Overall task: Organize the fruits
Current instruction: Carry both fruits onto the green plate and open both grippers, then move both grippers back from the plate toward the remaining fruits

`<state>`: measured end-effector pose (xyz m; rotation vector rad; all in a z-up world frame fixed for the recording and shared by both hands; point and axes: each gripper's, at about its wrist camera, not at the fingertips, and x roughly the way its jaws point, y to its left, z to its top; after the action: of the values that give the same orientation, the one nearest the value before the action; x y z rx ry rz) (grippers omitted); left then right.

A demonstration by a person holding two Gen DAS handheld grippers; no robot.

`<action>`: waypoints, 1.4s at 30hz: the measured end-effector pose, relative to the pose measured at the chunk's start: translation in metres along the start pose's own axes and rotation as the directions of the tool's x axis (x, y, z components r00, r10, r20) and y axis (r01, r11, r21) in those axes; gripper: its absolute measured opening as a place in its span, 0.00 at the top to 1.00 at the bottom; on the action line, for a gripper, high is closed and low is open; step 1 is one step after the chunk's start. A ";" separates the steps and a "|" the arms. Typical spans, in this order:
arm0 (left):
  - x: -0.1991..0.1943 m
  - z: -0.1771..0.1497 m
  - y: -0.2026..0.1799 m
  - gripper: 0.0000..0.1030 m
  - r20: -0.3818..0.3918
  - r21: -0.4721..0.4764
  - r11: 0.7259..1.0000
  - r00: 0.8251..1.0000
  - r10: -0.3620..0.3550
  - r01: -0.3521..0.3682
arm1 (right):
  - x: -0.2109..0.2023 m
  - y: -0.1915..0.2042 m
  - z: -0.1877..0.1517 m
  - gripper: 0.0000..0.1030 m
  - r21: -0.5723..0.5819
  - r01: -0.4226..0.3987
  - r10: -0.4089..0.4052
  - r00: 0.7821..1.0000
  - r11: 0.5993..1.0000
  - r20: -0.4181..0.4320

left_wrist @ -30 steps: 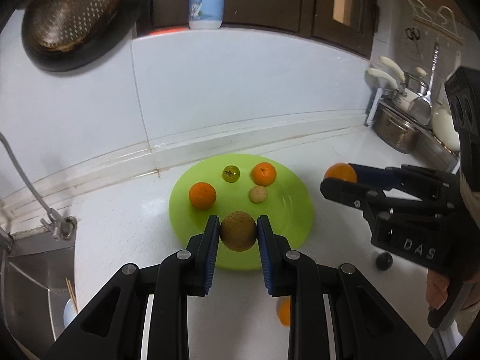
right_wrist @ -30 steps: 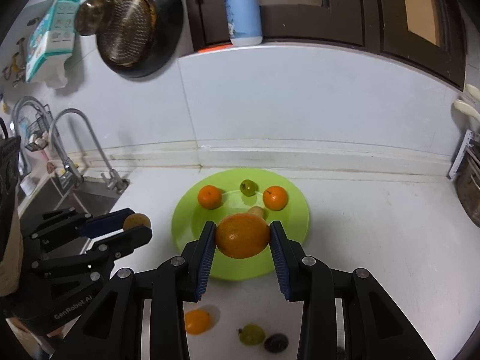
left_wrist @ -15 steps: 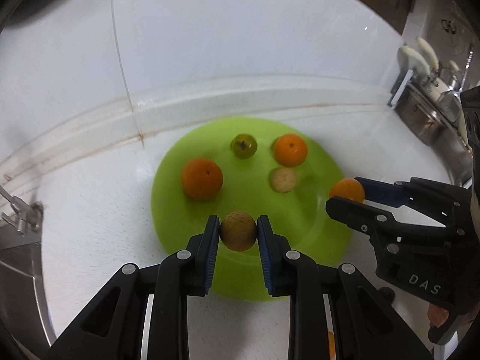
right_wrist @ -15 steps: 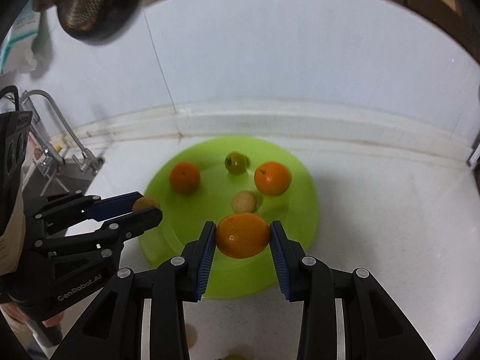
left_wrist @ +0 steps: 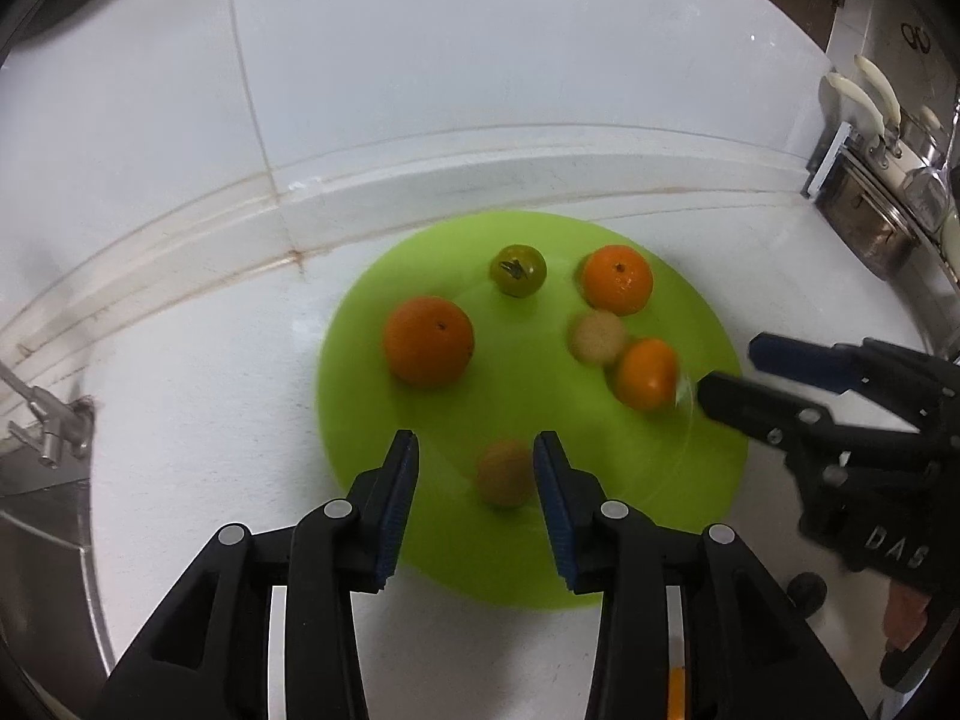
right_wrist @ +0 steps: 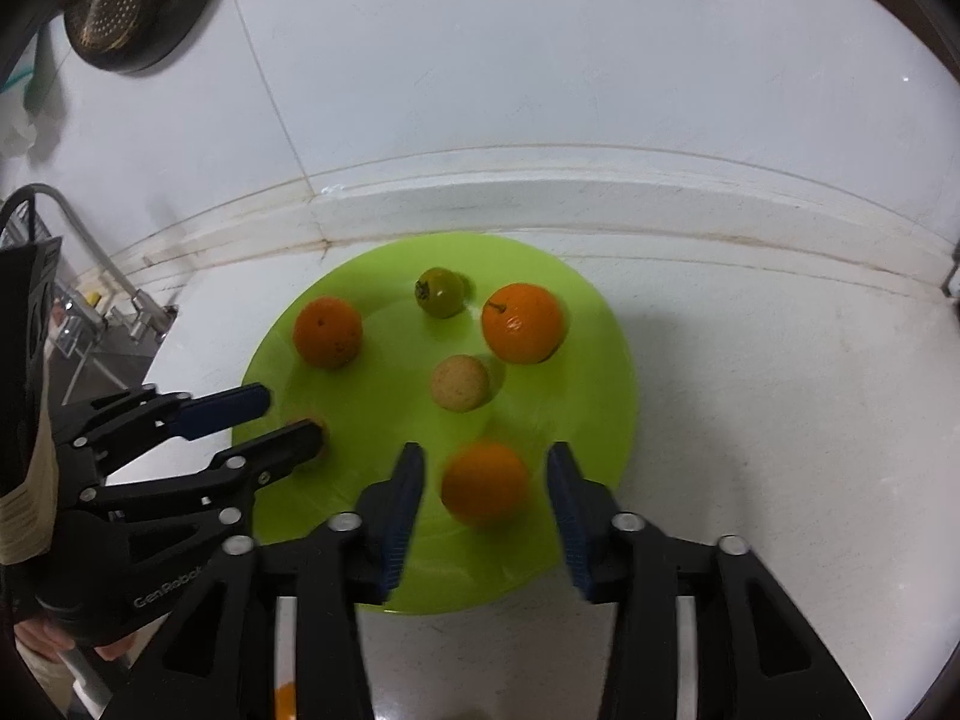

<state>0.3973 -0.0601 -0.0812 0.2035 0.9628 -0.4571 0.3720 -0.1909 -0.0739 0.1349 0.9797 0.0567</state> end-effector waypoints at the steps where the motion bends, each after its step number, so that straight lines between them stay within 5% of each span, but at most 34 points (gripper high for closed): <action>1: -0.004 0.000 -0.001 0.59 0.007 0.007 1.000 1.000 0.007 -0.007 | -0.003 0.000 0.000 0.54 -0.001 0.005 -0.005 1.000 1.000 0.008; 19: -0.107 -0.036 -0.022 0.34 0.171 0.025 0.999 0.985 0.025 -0.030 | -0.111 0.018 -0.044 0.45 -0.027 0.076 -0.068 0.975 0.997 0.212; 26: -0.145 -0.047 -0.033 0.26 0.245 0.023 0.999 0.969 0.026 -0.033 | -0.155 0.017 -0.060 0.37 0.008 0.170 -0.164 0.937 0.985 0.309; 42: -0.170 -0.090 -0.060 0.18 0.329 0.016 0.997 0.942 0.068 -0.078 | -0.185 -0.003 -0.110 0.34 0.109 0.227 -0.250 0.919 0.968 0.305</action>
<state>0.2196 -0.0322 0.0108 0.1818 0.6191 -0.4211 0.1776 -0.2045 0.0176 0.0856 0.6699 -0.2206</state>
